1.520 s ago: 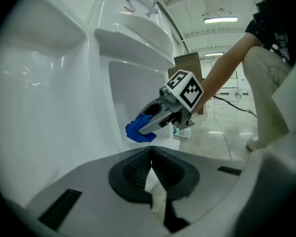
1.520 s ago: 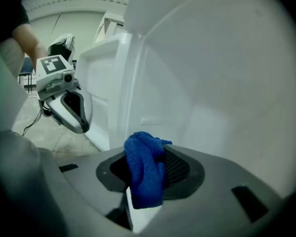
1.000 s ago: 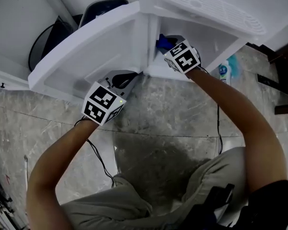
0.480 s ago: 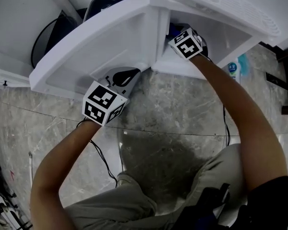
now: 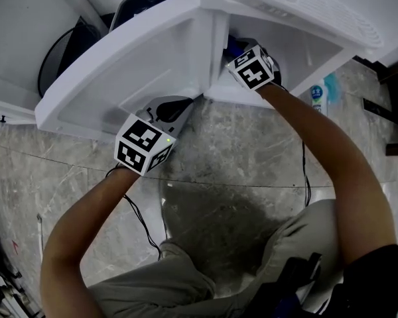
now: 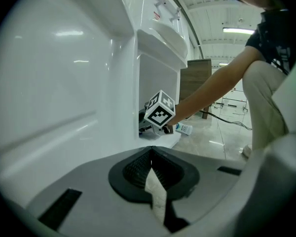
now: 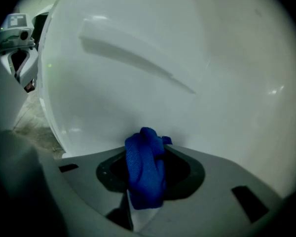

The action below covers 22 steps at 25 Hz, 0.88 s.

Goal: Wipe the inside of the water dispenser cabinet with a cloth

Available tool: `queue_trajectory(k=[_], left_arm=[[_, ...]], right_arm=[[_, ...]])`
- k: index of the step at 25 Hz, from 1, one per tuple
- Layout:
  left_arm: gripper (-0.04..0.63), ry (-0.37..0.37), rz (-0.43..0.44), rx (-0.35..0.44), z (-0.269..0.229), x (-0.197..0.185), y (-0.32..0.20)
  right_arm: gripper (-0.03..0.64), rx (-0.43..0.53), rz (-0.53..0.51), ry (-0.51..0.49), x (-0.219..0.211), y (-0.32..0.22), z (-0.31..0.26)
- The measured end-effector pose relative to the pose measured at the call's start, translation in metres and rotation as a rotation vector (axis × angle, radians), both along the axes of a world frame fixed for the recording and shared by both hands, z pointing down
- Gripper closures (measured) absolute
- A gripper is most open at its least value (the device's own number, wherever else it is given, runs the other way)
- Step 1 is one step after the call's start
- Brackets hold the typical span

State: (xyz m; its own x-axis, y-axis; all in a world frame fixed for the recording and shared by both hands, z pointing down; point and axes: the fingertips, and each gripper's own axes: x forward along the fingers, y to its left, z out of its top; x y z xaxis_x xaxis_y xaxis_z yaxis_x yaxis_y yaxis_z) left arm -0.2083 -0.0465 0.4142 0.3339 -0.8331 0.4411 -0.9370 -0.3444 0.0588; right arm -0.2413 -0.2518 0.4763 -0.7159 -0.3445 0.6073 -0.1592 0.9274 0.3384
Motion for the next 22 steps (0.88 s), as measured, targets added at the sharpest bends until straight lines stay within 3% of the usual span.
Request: queue_trajectory(k=[6,13,22], left_arm=[[0.588,0.020,0.000,0.015,-0.003,0.006,-0.012],[0.588,0.017,0.023,-0.022,0.009,0.013,-0.002],[0.588,0.029,0.053,0.015,-0.001,0.025,-0.027]], right_arm=[[0.505,0.045,-0.051,0.035,-0.004,-0.008,0.003],[0.503,0.000,-0.041,0.032,-0.009,-0.021,0.006],[0.503,0.000,-0.077,0.020,0.001,0.003,0.004]])
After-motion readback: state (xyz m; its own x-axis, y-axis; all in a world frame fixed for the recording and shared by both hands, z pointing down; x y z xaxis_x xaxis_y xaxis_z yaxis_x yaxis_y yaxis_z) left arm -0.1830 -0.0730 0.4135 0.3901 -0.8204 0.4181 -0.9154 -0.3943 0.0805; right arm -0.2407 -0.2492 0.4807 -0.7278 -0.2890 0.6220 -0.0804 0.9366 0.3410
